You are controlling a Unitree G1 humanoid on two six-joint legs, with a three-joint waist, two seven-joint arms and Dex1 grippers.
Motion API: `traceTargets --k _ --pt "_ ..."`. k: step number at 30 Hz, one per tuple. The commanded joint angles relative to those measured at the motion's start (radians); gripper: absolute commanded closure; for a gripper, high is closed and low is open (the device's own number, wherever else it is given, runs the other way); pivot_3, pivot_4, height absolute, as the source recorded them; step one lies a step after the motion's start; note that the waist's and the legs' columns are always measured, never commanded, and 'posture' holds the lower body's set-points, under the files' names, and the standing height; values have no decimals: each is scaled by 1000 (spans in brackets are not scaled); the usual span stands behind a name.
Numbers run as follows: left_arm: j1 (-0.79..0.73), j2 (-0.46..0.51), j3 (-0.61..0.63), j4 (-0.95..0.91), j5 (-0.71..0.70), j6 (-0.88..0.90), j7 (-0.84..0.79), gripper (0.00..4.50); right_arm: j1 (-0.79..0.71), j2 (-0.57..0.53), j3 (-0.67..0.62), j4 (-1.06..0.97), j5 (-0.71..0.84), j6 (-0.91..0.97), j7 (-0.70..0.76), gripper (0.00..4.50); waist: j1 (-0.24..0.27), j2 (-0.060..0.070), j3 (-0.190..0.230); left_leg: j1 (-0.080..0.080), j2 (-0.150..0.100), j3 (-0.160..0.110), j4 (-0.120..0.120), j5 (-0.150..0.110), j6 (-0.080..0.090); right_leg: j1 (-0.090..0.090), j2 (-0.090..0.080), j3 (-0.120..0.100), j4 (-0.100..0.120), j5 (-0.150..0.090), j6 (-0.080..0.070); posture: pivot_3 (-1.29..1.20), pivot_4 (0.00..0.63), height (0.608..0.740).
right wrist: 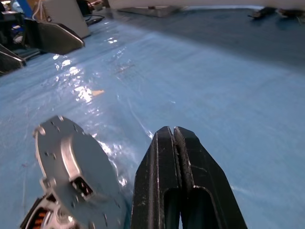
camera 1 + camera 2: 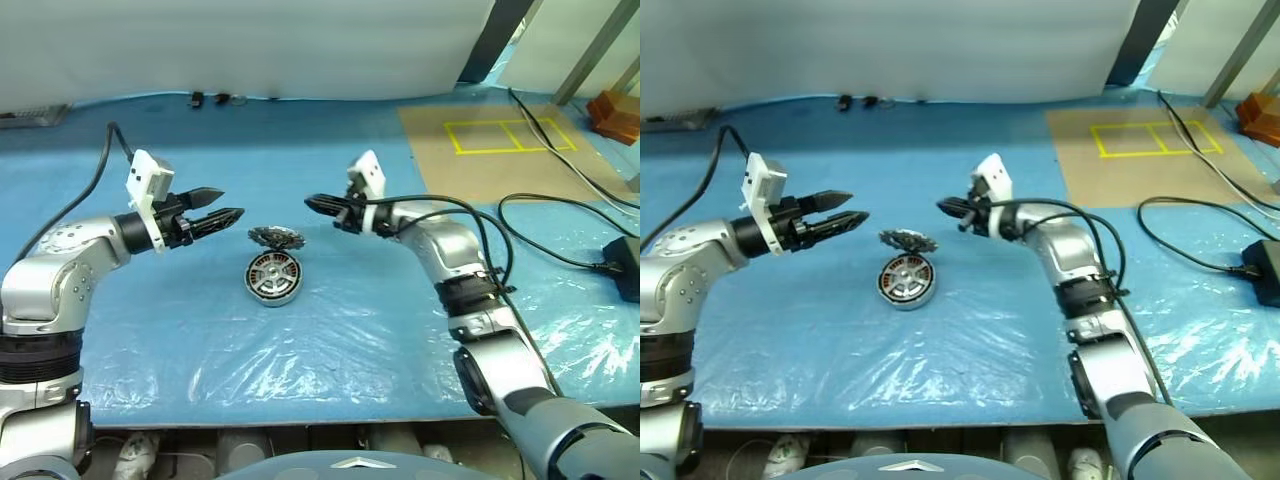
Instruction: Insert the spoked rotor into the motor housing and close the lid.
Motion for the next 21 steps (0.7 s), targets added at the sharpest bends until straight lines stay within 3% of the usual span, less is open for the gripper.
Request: traceTargets --k 1,5,11,21 --pt "4 -25 68 -53 -65 37 76 1038 -39 60 31 53 -11 -33 17 4500 0 0 0 0 0 0 0 0 0 0 0 0 -1 0 0 0 150 740" --pt "47 -30 70 -100 -95 51 95 1038 -36 78 87 32 -13 -10 102 4500 0 -1 1 -1 0 -1 0 0 0 0 0 -1 -1 0 0 0 150 740" --pt "64 -22 50 -116 -117 55 97 1038 2 2 172 -57 -1 59 278 4500 9 -2 1 1 0 -2 1 2 3 1 0 -2 -2 0 0 0 150 740" --pt "54 -28 -29 -108 -105 40 92 1038 47 37 227 42 -57 53 270 4500 -2 -2 1 1 0 -2 1 2 3 1 0 -2 1 0 0 0 150 740"
